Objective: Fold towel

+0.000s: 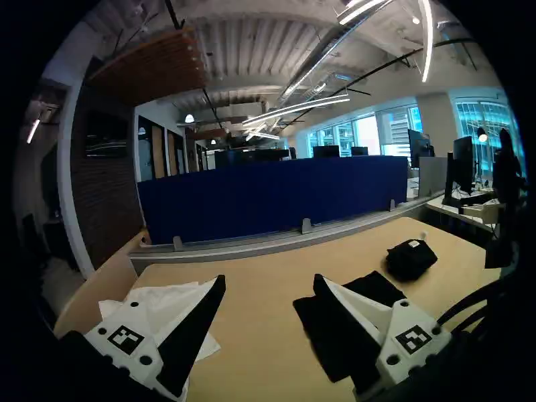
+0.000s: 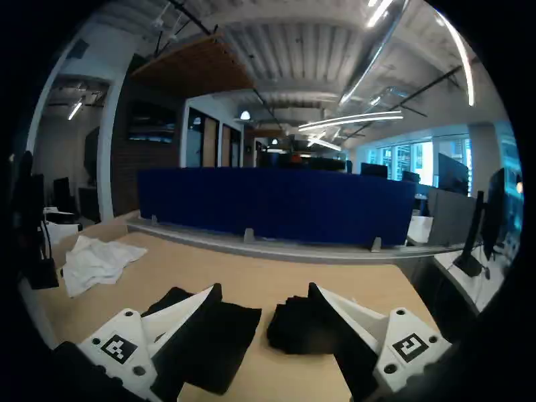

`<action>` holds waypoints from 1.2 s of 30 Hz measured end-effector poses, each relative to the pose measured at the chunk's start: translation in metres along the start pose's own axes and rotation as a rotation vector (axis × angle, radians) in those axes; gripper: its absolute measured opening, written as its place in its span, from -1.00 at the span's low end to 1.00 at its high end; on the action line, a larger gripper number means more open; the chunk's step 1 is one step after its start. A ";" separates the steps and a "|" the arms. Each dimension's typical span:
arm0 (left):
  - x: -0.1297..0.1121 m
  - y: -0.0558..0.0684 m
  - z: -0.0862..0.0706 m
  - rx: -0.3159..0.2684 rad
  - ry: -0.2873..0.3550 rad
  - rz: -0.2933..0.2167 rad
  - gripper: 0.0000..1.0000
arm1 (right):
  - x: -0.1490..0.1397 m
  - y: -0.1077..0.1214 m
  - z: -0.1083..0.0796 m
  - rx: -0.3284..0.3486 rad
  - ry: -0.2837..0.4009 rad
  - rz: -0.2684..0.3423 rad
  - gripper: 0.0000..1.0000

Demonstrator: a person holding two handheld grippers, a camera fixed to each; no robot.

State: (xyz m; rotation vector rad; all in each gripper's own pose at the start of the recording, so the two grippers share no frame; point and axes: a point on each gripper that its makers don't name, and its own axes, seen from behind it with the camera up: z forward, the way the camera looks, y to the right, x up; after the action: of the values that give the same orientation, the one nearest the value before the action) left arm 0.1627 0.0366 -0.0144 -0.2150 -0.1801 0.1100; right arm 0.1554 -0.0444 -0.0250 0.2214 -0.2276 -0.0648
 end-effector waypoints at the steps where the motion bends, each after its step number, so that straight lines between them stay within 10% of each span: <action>1: -0.002 0.002 0.000 -0.013 -0.010 0.004 0.95 | -0.004 -0.003 0.000 0.018 -0.019 -0.006 0.99; 14: -0.041 0.042 -0.008 -0.182 -0.162 -0.038 0.95 | -0.041 -0.034 -0.009 0.199 -0.210 -0.096 0.99; 36: -0.094 0.080 -0.004 -0.319 -0.271 0.066 0.95 | -0.099 -0.056 -0.001 0.298 -0.330 -0.140 0.99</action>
State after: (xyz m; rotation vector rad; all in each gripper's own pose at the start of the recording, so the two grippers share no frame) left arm 0.0646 0.1011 -0.0512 -0.5247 -0.4615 0.1755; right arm 0.0573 -0.0896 -0.0597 0.5245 -0.5516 -0.2076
